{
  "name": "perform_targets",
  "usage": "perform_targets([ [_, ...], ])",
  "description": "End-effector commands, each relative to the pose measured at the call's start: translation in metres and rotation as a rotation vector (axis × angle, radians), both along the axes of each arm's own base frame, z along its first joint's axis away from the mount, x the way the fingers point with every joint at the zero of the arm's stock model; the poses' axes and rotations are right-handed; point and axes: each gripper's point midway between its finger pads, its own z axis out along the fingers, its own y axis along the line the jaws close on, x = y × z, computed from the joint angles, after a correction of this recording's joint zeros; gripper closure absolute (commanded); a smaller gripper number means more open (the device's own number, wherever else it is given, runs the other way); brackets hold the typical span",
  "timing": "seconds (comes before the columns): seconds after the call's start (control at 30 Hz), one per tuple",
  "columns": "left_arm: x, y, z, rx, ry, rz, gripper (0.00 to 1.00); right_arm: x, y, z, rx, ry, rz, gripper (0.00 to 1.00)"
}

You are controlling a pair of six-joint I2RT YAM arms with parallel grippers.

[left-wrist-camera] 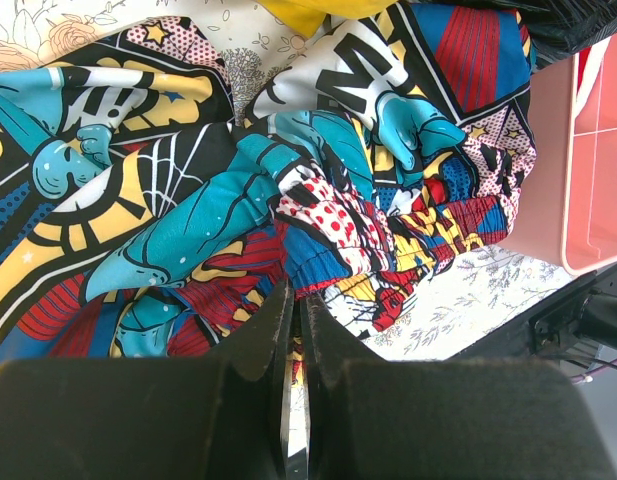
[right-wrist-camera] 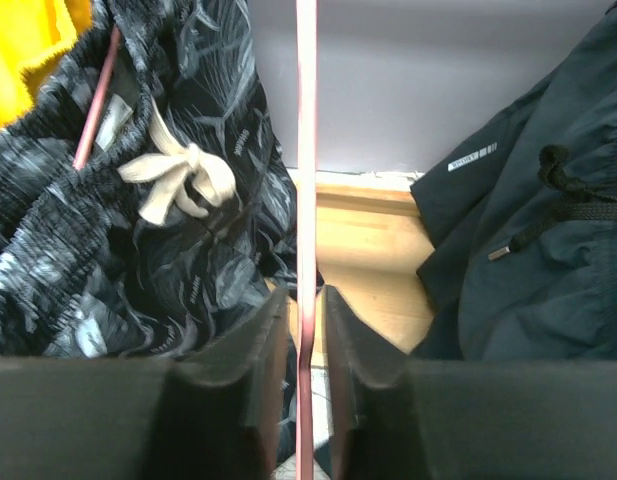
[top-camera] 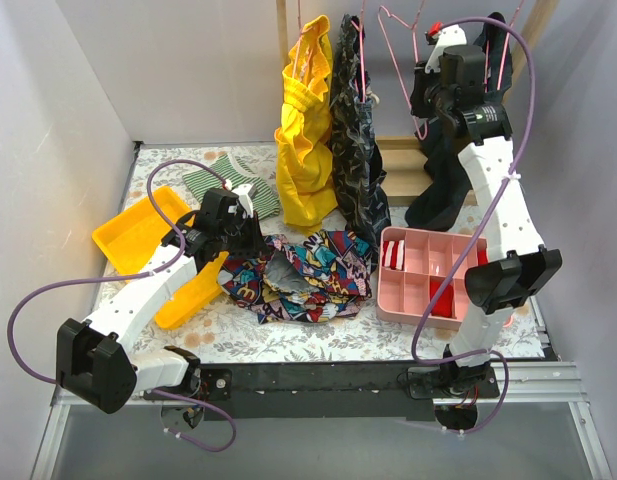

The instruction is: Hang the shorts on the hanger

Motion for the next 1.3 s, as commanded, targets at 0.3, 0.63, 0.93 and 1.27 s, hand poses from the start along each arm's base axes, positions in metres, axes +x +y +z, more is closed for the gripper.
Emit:
perform_targets([
  [0.3, 0.005, -0.003, 0.025, -0.036, -0.070, -0.016, 1.00, -0.004, -0.006, 0.045, 0.010, -0.121, -0.039, 0.99],
  [0.63, 0.005, -0.003, 0.025, -0.036, -0.072, -0.014, 1.00, -0.026, -0.013, 0.083, 0.048, -0.234, -0.054, 0.99],
  [0.93, 0.004, -0.002, 0.025, -0.035, -0.076, -0.012, 1.00, -0.039, -0.016, 0.064, 0.055, -0.202, -0.061, 0.99],
  [1.27, 0.007, -0.001, 0.026, -0.038, -0.087, 0.005, 1.00, -0.078, -0.023, 0.064, 0.096, -0.221, -0.056, 0.99],
])
